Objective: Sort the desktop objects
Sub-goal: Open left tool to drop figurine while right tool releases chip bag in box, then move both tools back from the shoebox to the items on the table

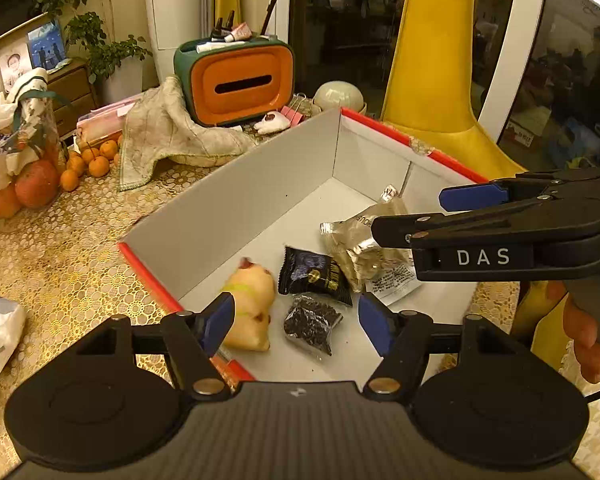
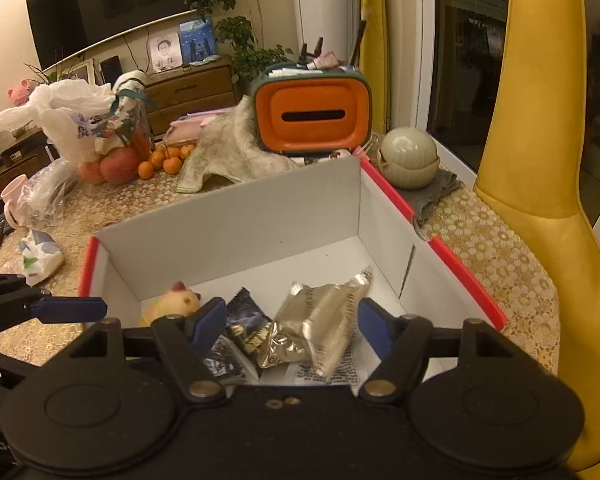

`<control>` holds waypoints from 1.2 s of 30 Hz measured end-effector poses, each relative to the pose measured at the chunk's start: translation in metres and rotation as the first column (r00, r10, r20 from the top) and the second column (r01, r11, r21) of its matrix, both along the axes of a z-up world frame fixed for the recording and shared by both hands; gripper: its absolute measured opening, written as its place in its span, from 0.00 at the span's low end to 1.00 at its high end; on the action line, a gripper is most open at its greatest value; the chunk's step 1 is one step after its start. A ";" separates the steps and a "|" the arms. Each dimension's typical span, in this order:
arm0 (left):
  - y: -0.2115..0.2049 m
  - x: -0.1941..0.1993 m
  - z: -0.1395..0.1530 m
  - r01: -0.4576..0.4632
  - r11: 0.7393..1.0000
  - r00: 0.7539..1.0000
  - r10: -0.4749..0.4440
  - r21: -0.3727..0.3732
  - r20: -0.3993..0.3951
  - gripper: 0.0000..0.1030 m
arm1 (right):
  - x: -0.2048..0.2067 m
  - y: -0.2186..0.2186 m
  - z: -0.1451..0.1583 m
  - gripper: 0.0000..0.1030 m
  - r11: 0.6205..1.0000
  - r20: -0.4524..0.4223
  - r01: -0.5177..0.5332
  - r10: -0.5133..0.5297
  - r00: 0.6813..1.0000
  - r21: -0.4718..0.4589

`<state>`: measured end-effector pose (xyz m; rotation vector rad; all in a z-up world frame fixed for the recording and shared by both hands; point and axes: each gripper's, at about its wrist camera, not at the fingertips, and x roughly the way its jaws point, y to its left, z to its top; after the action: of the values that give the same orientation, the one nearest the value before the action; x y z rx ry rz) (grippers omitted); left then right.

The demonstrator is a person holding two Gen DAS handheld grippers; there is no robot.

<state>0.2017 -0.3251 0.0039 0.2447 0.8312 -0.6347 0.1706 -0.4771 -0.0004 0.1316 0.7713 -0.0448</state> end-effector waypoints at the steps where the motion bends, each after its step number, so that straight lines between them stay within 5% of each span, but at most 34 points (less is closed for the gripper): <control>1: 0.003 -0.002 0.002 0.000 1.000 1.000 0.000 -0.002 0.003 0.66 | -0.002 0.003 0.002 0.70 1.000 0.002 -0.004 0.004 1.000 0.000; 27: 0.114 -0.089 0.049 -0.086 0.991 0.992 0.095 -0.101 0.084 0.66 | -0.065 0.102 0.053 0.71 0.988 0.104 -0.153 0.152 0.983 0.001; 36: 0.167 -0.107 0.051 -0.131 0.986 0.981 0.145 -0.108 0.130 0.78 | -0.072 0.144 0.057 0.73 0.982 0.131 -0.188 0.186 0.974 0.002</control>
<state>0.0944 -0.1579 0.0544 0.1381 0.6756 -0.5207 0.0987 -0.3329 0.0562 0.0742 0.6508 0.1472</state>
